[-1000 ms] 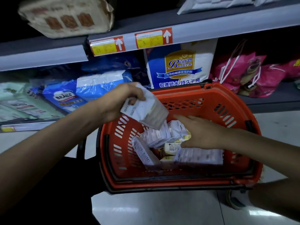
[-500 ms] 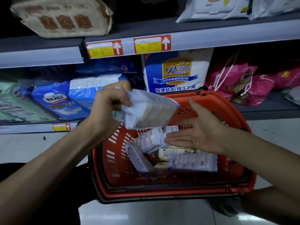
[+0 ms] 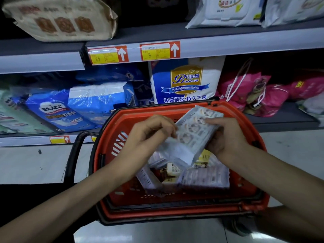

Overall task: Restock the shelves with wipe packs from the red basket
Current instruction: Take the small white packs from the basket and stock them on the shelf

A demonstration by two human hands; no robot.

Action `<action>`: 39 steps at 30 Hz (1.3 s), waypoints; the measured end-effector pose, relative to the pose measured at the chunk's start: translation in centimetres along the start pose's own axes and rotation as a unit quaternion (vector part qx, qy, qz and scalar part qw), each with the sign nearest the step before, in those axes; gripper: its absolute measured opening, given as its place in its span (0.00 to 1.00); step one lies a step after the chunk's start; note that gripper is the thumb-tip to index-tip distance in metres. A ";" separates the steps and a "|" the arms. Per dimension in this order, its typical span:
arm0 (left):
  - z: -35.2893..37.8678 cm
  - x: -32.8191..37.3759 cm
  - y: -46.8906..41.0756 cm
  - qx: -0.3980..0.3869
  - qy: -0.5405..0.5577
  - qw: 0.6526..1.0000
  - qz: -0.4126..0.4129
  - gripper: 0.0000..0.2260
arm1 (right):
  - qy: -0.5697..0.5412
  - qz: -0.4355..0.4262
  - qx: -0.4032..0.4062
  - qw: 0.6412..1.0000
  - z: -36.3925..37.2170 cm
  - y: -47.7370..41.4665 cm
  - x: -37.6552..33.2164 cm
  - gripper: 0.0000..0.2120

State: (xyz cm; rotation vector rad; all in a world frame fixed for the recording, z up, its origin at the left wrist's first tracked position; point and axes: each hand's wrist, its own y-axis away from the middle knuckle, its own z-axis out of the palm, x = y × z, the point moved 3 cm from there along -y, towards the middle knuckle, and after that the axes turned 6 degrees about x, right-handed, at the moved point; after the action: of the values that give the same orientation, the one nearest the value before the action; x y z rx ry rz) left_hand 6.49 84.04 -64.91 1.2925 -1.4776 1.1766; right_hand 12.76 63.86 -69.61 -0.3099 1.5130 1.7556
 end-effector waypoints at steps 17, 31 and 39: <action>0.4 -1.5 0.5 0.027 0.117 0.954 -0.276 0.18 | 0.286 -0.232 -0.060 0.928 2.6 2.3 -1.4 0.22; 1.0 -1.4 0.1 0.009 0.045 0.983 -0.176 0.19 | 0.184 -0.218 -0.152 0.946 2.6 3.5 0.2 0.19; -1.0 -0.1 -1.4 0.044 0.132 0.976 -0.166 0.13 | 0.055 -0.087 -0.211 0.972 1.8 3.9 -1.4 0.15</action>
State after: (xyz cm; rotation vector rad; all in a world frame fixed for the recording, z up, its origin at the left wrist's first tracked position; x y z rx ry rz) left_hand 7.86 85.02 -64.63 1.3236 -0.9825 1.1482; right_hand 11.57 65.05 -65.41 -0.7426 1.1324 1.9303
